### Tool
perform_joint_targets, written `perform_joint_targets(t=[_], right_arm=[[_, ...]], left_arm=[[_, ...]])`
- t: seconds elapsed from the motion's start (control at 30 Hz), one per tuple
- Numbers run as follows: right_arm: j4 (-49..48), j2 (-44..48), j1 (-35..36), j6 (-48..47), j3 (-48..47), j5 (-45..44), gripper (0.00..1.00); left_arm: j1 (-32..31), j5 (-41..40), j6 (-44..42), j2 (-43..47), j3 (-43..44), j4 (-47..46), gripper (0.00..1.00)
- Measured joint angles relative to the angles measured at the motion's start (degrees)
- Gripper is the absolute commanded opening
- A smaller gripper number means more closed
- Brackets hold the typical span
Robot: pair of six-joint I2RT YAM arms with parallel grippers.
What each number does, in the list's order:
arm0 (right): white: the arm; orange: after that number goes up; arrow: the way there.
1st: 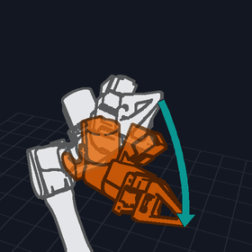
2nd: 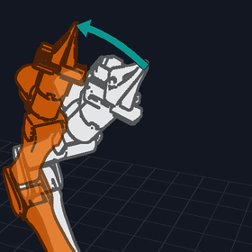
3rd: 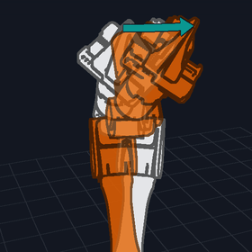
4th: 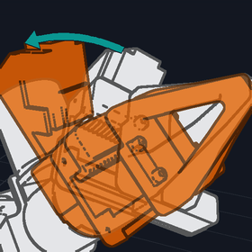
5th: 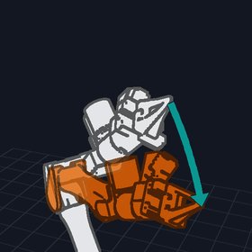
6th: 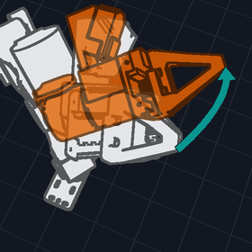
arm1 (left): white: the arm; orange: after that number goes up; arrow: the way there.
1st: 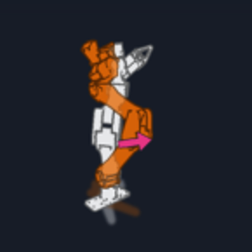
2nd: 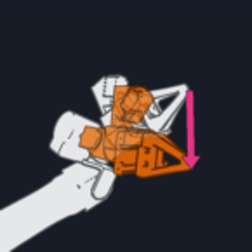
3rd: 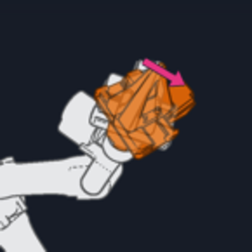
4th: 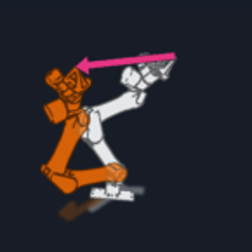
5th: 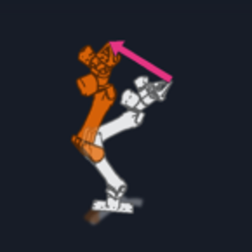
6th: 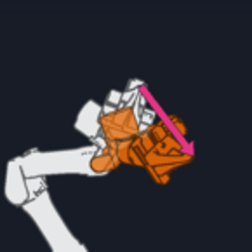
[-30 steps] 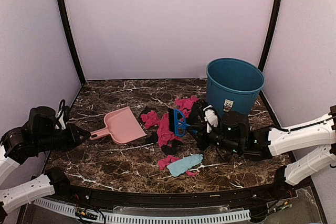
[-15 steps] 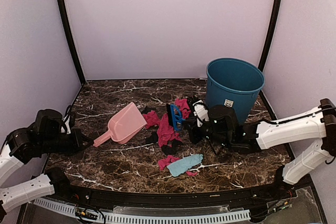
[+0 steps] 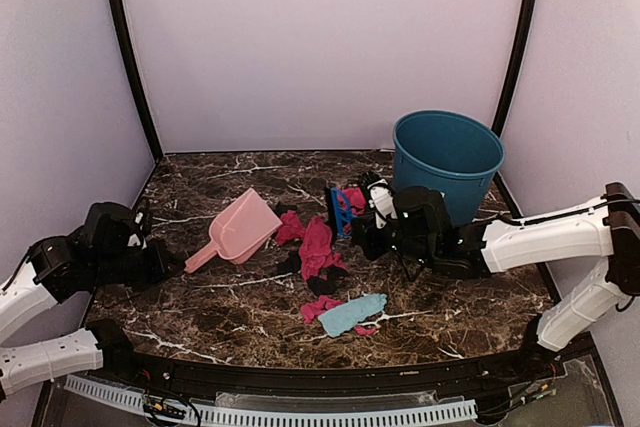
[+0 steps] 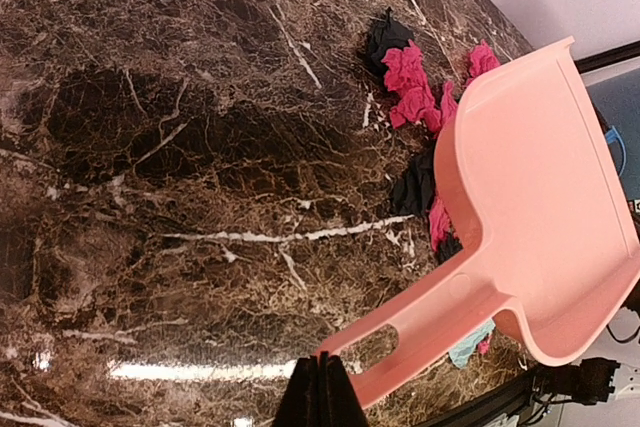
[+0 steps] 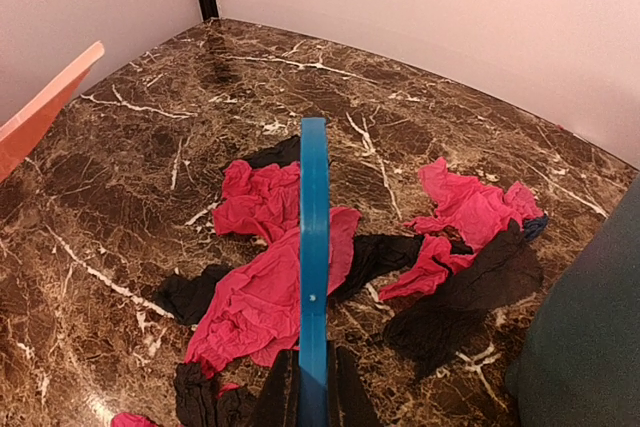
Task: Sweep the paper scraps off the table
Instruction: Place the dustpan at the center of the board.
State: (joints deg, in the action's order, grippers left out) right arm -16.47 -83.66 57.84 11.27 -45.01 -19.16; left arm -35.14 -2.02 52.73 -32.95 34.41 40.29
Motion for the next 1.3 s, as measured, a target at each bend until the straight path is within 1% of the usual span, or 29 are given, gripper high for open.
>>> perform_joint_targets(t=[0.13,0.27,0.43,0.63,0.87,1.0,1.07,1.13,1.2,1.27,1.3], right_arm=[[-0.2,-0.1,0.0,0.7,0.8,1.3,0.00],[0.1,0.7,0.0,1.9,3.7,2.5,0.00],[0.2,3.3,0.0,3.5,6.6,3.5,0.00],[-0.2,3.9,0.0,4.9,7.7,5.4,0.00],[-0.3,3.9,0.0,5.6,8.0,7.3,0.00],[-0.6,4.5,0.0,5.8,8.8,7.8,0.00],[-0.7,4.9,0.0,6.0,9.2,7.8,0.00],[-0.7,5.4,0.0,6.0,9.4,7.9,0.00],[-0.7,5.8,0.0,6.1,9.7,7.9,0.00],[-0.7,6.2,0.0,6.3,9.8,8.0,0.00],[-0.7,6.3,0.0,6.4,9.8,8.0,0.00]], left_arm=[[0.0,-1.6,0.0,-5.7,-2.4,-5.8,0.00],[0.0,-4.1,-0.1,-9.9,-4.5,-8.7,0.00],[0.0,-6.7,-0.3,-12.5,-5.8,-11.6,0.00],[0.0,-7.3,-0.6,-16.5,-7.9,-13.9,0.00],[0.0,-7.7,-0.7,-16.9,-8.7,-14.9,0.01],[0.0,-7.9,-0.7,-16.9,-8.9,-15.2,0.05],[0.0,-7.9,-0.7,-17.0,-9.1,-15.2,0.10],[0.0,-7.9,-0.7,-17.1,-9.1,-15.4,0.15],[0.0,-7.9,-0.8,-17.1,-9.1,-15.5,0.24],[0.0,-7.9,-1.1,-17.0,-9.1,-15.6,0.31],[0.0,-8.0,-1.1,-16.9,-9.1,-15.6,0.32]])
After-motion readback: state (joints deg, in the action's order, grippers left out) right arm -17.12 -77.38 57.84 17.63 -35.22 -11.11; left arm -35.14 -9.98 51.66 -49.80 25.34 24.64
